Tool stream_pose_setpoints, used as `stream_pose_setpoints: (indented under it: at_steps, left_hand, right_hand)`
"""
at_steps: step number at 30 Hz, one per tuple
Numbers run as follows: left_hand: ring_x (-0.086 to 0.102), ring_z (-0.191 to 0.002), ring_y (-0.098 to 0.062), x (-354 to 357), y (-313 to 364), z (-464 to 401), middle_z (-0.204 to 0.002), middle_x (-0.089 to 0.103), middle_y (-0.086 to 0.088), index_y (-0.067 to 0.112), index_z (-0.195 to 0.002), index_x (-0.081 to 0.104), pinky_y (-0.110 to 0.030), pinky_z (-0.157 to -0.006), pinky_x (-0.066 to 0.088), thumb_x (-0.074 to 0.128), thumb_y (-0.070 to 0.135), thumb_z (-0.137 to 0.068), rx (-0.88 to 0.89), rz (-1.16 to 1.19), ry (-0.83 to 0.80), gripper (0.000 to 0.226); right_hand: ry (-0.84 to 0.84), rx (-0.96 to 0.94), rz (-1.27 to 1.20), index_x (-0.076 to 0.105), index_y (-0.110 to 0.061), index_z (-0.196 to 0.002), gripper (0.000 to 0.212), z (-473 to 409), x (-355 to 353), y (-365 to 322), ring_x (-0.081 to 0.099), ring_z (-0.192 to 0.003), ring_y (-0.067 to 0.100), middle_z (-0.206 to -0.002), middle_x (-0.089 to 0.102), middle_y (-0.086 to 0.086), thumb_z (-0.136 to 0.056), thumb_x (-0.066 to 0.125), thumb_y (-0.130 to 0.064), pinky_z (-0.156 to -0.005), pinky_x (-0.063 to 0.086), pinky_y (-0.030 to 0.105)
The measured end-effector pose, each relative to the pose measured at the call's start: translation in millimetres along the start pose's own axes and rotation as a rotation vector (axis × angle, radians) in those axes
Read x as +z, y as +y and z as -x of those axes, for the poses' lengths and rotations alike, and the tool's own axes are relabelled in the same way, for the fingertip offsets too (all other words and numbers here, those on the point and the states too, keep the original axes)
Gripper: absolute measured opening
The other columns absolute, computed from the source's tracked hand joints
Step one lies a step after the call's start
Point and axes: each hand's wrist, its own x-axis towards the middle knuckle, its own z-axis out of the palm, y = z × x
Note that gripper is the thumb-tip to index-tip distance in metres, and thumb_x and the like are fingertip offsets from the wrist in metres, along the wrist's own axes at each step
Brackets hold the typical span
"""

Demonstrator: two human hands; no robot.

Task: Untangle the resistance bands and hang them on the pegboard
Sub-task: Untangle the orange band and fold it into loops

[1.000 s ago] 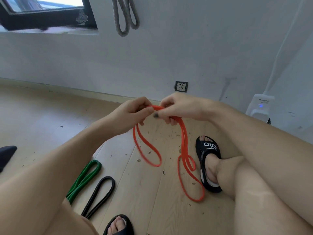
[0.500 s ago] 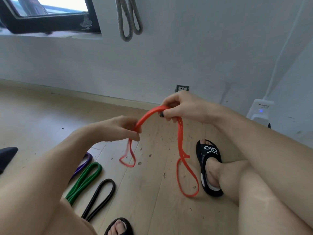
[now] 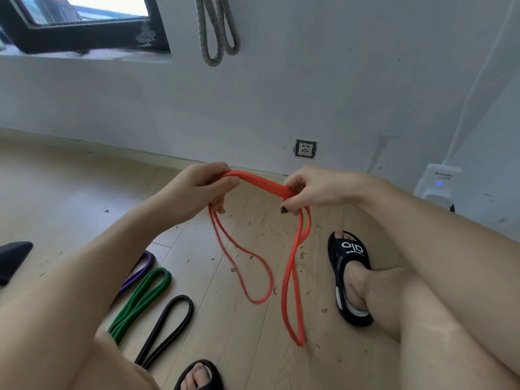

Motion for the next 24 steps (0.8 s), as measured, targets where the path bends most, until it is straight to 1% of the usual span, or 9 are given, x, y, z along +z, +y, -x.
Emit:
stream_pose_setpoints:
  at_steps: [2,5,8,10,13,16,19,22,24]
  left_hand:
    - [0.055,-0.058,-0.017,-4,-5,1,-0.059,0.049,0.007,0.009,-0.081,0.059,-0.039,-0.068,0.059,0.055,0.02,-0.105,-0.068,0.018,0.004,0.027]
    - [0.065,-0.067,-0.023,-11,-16,3,-0.067,0.062,-0.001,0.002,-0.091,0.064,-0.052,-0.084,0.06,0.056,0.023,-0.102,-0.233,-0.032,-0.161,0.025]
    - [0.073,-0.084,-0.011,-4,-12,7,-0.087,0.076,-0.003,0.015,-0.091,0.069,-0.037,-0.086,0.055,0.063,0.026,-0.1,-0.269,-0.211,-0.39,0.016]
    - [0.074,-0.09,-0.01,4,-1,7,-0.092,0.077,-0.001,0.018,-0.099,0.068,-0.035,-0.091,0.055,0.066,0.028,-0.098,-0.194,-0.162,-0.343,0.01]
    - [0.075,-0.088,-0.021,9,14,4,-0.087,0.078,-0.001,0.019,-0.104,0.064,-0.05,-0.094,0.057,0.064,0.027,-0.099,-0.044,-0.07,-0.164,0.009]
    - [0.072,-0.08,-0.035,10,23,4,-0.076,0.074,0.001,0.027,-0.097,0.063,-0.061,-0.086,0.055,0.06,0.037,-0.1,0.041,-0.084,-0.063,0.011]
    - [0.072,-0.074,-0.026,6,21,4,-0.07,0.069,0.002,0.019,-0.095,0.063,-0.058,-0.084,0.058,0.059,0.026,-0.103,0.034,-0.076,0.022,0.012]
    - [0.07,-0.068,-0.02,-2,15,5,-0.069,0.065,0.0,0.012,-0.096,0.063,-0.047,-0.078,0.063,0.058,0.021,-0.103,0.018,-0.072,0.059,0.013]
    - [0.067,-0.065,-0.021,-8,8,6,-0.068,0.064,0.0,0.011,-0.095,0.062,-0.042,-0.072,0.061,0.057,0.018,-0.103,0.0,-0.077,0.07,0.012]
  right_hand:
    - [0.07,-0.006,0.005,0.076,-0.019,-0.085,0.009,0,-3,1,0.072,-0.079,0.012,-0.078,0.077,-0.004,-0.087,0.075,-0.028,-0.087,0.057,0.038]
    - [0.23,-0.088,-0.003,0.073,-0.025,-0.078,0.014,5,-6,-9,0.07,-0.068,0.007,-0.07,0.074,-0.008,-0.09,0.073,-0.03,-0.075,0.057,0.032]
    - [0.298,-0.179,-0.023,0.071,-0.027,-0.073,0.02,10,-5,-26,0.064,-0.061,0.009,-0.066,0.069,-0.007,-0.091,0.072,-0.036,-0.064,0.052,0.03]
    - [0.308,-0.219,-0.018,0.07,-0.028,-0.074,0.019,11,-1,-34,0.062,-0.061,0.011,-0.066,0.067,-0.007,-0.091,0.072,-0.036,-0.061,0.05,0.03]
    - [0.32,-0.254,-0.018,0.069,-0.028,-0.075,0.018,11,2,-39,0.054,-0.059,0.005,-0.066,0.063,-0.008,-0.091,0.072,-0.034,-0.06,0.041,0.024]
    - [0.334,-0.251,-0.013,0.07,-0.026,-0.079,0.012,9,0,-38,0.056,-0.065,0.009,-0.072,0.063,-0.006,-0.089,0.074,-0.031,-0.062,0.045,0.029]
    - [0.238,-0.177,0.023,0.069,-0.027,-0.082,0.009,5,-1,-26,0.063,-0.072,0.015,-0.078,0.066,-0.002,-0.086,0.077,-0.028,-0.068,0.051,0.033]
    - [0.113,-0.064,0.02,0.068,-0.028,-0.082,0.011,0,0,-7,0.064,-0.072,0.007,-0.076,0.067,-0.008,-0.087,0.077,-0.028,-0.071,0.047,0.03]
    - [0.098,-0.056,-0.024,0.067,-0.024,-0.082,0.012,-1,-2,-2,0.065,-0.069,0.002,-0.074,0.069,-0.007,-0.088,0.077,-0.029,-0.072,0.045,0.029]
